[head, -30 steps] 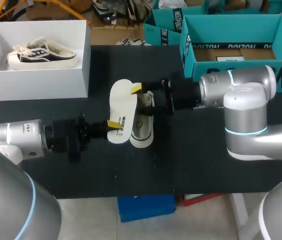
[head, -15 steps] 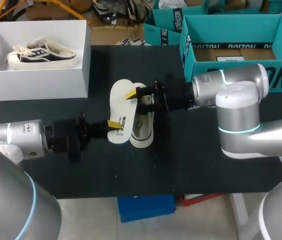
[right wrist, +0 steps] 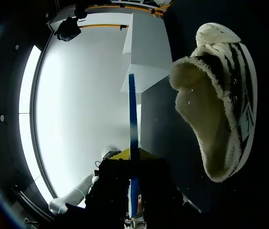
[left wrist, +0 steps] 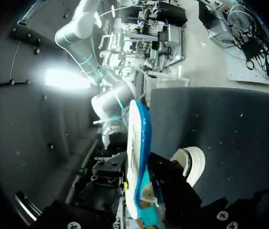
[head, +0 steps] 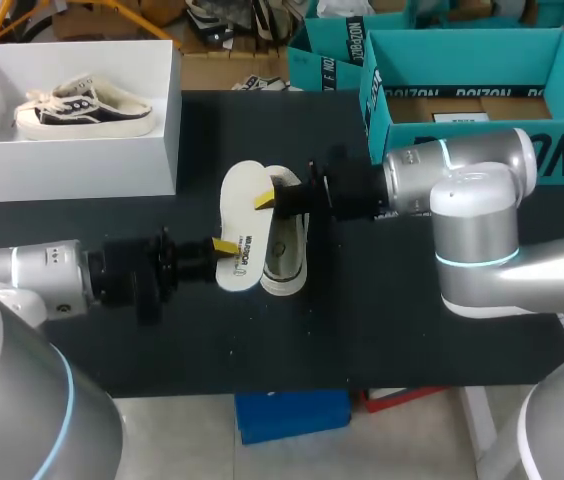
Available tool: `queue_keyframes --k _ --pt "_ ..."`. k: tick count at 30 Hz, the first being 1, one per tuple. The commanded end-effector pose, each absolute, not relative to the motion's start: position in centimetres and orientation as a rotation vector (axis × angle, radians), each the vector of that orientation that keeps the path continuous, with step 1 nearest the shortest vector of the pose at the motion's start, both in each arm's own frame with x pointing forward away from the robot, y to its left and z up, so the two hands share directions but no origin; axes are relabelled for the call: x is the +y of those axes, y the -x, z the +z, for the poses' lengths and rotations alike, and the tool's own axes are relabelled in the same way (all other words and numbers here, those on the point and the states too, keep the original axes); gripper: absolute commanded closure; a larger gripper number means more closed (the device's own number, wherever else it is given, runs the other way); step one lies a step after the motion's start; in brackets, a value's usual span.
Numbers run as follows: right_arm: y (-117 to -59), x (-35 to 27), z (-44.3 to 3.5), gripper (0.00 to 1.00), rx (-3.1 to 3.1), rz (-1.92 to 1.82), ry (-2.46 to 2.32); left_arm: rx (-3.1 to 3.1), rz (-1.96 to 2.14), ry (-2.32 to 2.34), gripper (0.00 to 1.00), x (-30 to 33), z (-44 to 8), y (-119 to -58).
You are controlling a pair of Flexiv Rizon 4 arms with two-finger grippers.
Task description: Take the shoe out of the shoebox, open the shoe tongue, remove and reinsert the insole, then place the shoe into the shoebox
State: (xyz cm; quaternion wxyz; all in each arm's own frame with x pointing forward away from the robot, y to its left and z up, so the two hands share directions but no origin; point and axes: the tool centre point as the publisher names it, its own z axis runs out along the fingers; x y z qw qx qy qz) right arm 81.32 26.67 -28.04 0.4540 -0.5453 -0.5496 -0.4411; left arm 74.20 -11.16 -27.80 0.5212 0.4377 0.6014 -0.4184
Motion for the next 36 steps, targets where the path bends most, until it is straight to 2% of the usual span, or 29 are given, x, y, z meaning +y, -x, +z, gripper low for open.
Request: queue_keyframes --k 1,12,17,26,36 --pt "-81.3 26.9 -28.1 1.0 -1.357 -1.09 1.35 1.557 -0.956 -1.051 0.0 -9.8 -25.4 -72.0" --pt "-81.3 26.9 -28.1 1.0 -1.357 -1.09 1.35 1.823 -0.744 -1.377 0.0 -3.5 -19.1 -69.2" --pt "-81.3 26.9 -28.1 1.0 -1.357 -1.09 1.35 1.891 -0.627 -1.515 0.0 -2.6 -16.8 -69.3" --pt "-81.3 26.9 -28.1 1.0 -1.357 -1.09 1.35 1.929 -0.427 -1.74 0.0 -4.2 -14.2 -70.3" --pt "-81.3 26.9 -28.1 1.0 -1.357 -1.09 1.35 1.924 -0.284 -1.919 0.0 -7.2 -13.8 -71.7"
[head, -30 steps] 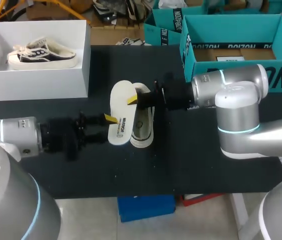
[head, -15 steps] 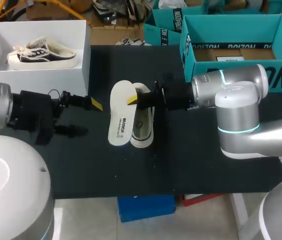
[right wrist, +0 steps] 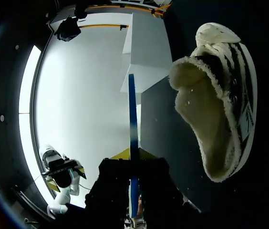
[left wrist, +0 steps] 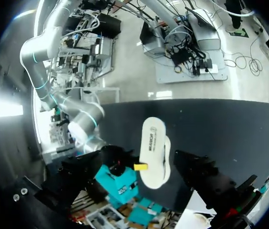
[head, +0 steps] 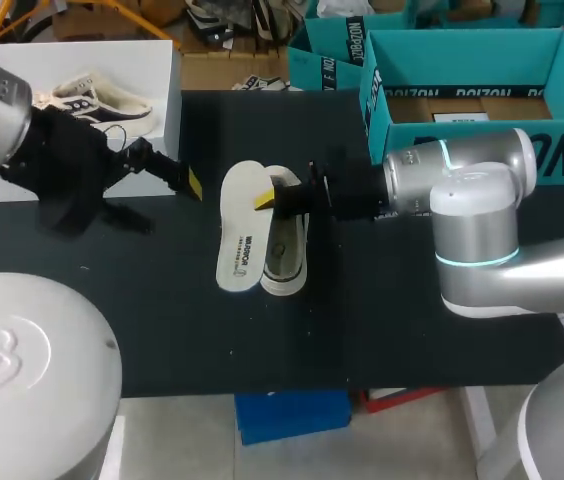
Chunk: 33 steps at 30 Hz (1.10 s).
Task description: Take the shoe out of the shoebox, open the shoe tongue, remove and reinsert the insole, then place the shoe into the shoebox
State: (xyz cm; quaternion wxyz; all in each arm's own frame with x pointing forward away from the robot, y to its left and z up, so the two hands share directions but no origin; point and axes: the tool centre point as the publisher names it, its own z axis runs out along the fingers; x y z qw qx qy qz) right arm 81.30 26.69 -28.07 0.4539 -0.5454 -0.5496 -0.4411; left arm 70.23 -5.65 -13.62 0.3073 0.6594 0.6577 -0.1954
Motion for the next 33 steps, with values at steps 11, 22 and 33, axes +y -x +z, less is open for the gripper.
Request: queue_keyframes --k 11,22,33 --pt "-81.3 26.9 -28.1 1.0 -1.357 -1.09 1.35 1.888 -0.135 -1.959 0.0 -8.7 -13.6 -72.2" --pt "-81.3 26.9 -28.1 1.0 -1.357 -1.09 1.35 1.888 -0.135 -1.959 0.0 -8.7 -13.6 -72.2" --pt "-81.3 26.9 -28.1 1.0 -1.357 -1.09 1.35 1.928 -0.142 -2.016 0.0 -10.7 -14.5 -71.6"
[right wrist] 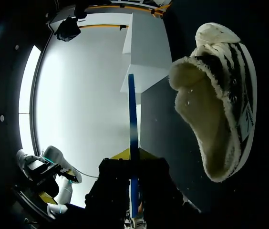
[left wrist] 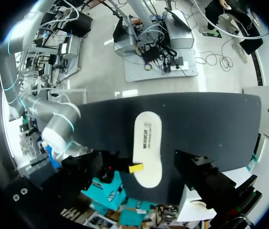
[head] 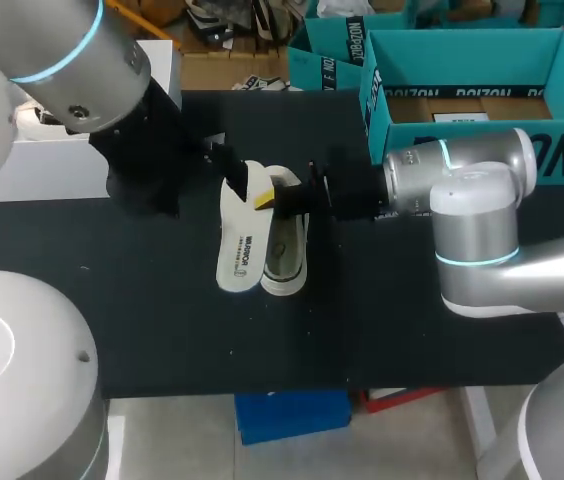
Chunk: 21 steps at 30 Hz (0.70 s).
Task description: Take the shoe out of the shoebox, open the shoe tongue, remove and reinsert the insole, then place the shoe into the shoebox
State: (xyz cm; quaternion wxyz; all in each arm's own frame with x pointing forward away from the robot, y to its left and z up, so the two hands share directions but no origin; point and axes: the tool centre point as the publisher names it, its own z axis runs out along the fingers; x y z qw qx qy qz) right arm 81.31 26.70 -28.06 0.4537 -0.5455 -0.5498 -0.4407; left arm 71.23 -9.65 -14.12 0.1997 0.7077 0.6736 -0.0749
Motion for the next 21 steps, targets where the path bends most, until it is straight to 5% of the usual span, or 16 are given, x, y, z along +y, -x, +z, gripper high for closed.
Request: queue_keyframes --k 1,21 --pt "-81.3 26.9 -28.1 1.0 -1.357 -1.09 1.35 1.945 -0.124 -2.025 0.0 -10.8 -14.7 -71.6" --pt "-81.3 26.9 -28.1 1.0 -1.357 -1.09 1.35 2.008 -0.124 -2.12 0.0 -11.7 -17.4 -72.8"
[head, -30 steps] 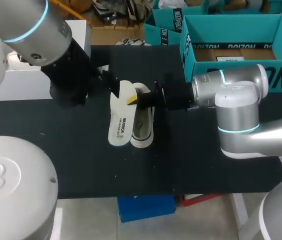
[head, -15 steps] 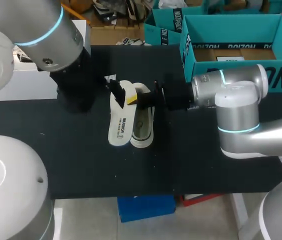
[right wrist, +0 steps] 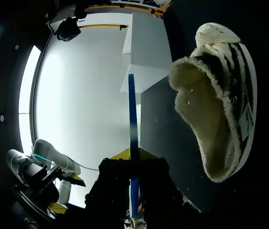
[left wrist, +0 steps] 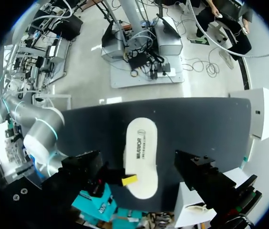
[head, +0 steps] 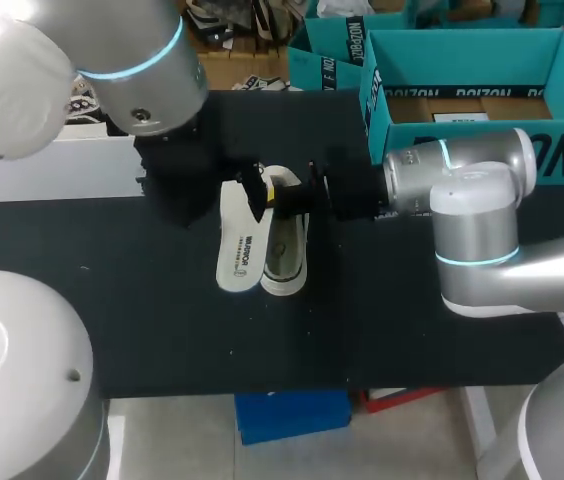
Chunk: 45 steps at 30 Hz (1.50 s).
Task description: Take the shoe out of the shoebox, open the shoe tongue, remove and reinsert the insole, then place the shoe into the shoebox
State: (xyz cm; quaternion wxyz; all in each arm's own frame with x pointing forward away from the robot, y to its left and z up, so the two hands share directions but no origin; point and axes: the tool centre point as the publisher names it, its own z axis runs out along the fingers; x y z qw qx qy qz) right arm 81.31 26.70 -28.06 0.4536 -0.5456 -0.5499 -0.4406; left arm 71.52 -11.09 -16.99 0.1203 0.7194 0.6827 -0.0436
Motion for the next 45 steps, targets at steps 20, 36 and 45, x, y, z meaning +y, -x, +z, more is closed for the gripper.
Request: queue_keyframes --k 20,36,45 --pt "-81.3 26.9 -28.1 1.0 -1.357 -1.09 1.35 2.022 -0.142 -2.133 0.0 -11.6 -18.1 -79.8" --pt "-81.3 26.9 -28.1 1.0 -1.357 -1.09 1.35 2.041 -0.183 -2.114 0.0 -12.1 -19.3 -85.8" --pt "-81.3 26.9 -28.1 1.0 -1.357 -1.09 1.35 2.053 -0.181 -2.134 0.0 -11.9 -20.1 -89.0"
